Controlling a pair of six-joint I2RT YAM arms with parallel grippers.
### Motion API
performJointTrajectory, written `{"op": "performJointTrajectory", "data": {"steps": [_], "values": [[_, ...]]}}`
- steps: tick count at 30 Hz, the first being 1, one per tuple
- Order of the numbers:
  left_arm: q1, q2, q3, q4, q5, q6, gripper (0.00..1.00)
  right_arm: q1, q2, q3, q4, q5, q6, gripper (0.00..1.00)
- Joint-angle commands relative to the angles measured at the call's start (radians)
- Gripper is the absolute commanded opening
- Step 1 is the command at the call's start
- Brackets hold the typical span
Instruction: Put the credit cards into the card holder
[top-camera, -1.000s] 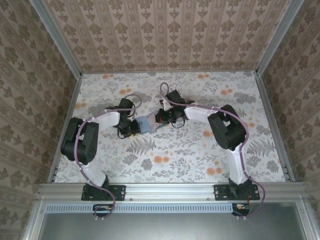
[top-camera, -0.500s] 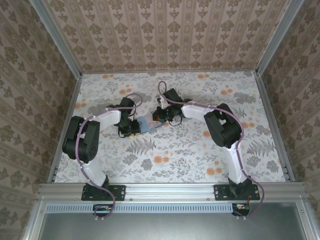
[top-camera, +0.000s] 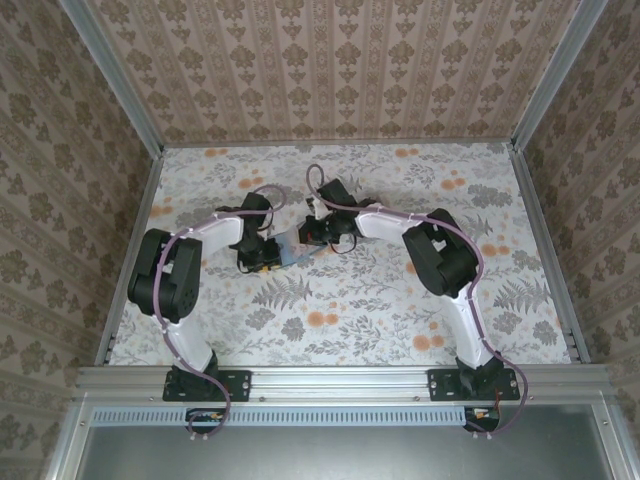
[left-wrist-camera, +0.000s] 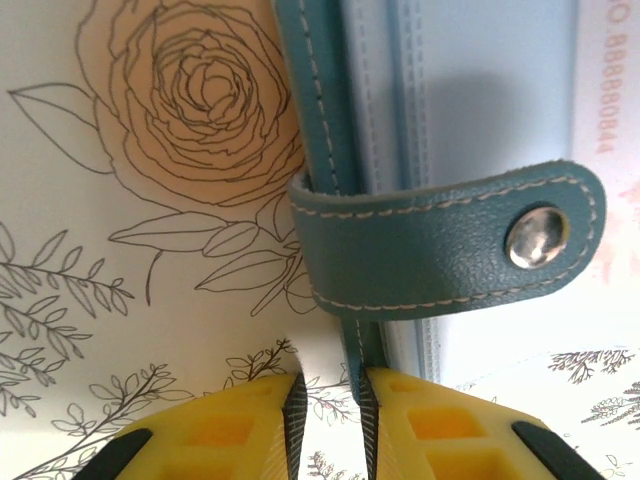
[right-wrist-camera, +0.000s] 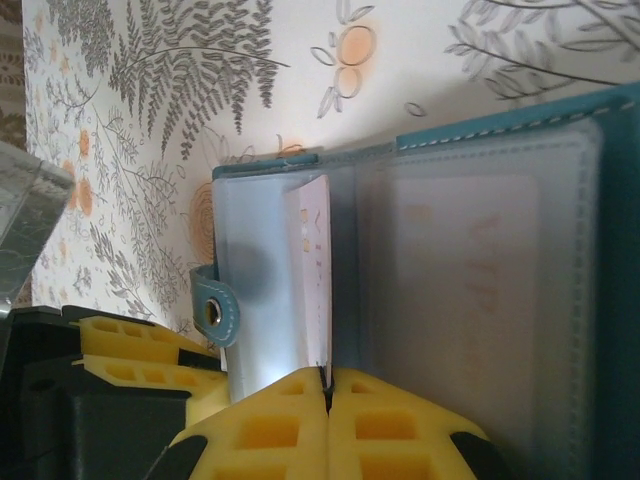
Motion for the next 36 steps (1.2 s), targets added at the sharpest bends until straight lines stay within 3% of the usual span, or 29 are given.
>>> {"op": "performJointTrajectory", "data": {"steps": [1, 7, 15, 23, 27, 36], "values": [[-0.021, 0.086, 0.001, 0.193, 0.01, 0.026, 0.25, 0.048, 0.038, 0.025, -0.108, 0.066, -0.056, 0.04], [-0.027, 0.097, 0.02, 0.19, 0.017, 0.025, 0.25, 0.083, 0.05, 0.069, -0.205, 0.167, -0.122, 0.11], [-0.032, 0.098, 0.018, 0.194, 0.019, 0.02, 0.25, 0.118, 0.074, 0.119, -0.281, 0.217, -0.174, 0.12], [-0.032, 0.097, 0.008, 0.209, 0.026, 0.012, 0.25, 0.133, 0.084, 0.133, -0.299, 0.222, -0.203, 0.14], [-0.032, 0.087, 0.013, 0.197, 0.031, 0.012, 0.25, 0.136, 0.077, 0.125, -0.304, 0.221, -0.209, 0.25], [-0.023, -0.033, 0.01, 0.168, 0.024, 0.0, 0.25, 0.107, -0.018, 0.112, -0.306, 0.231, -0.213, 0.31]]}}
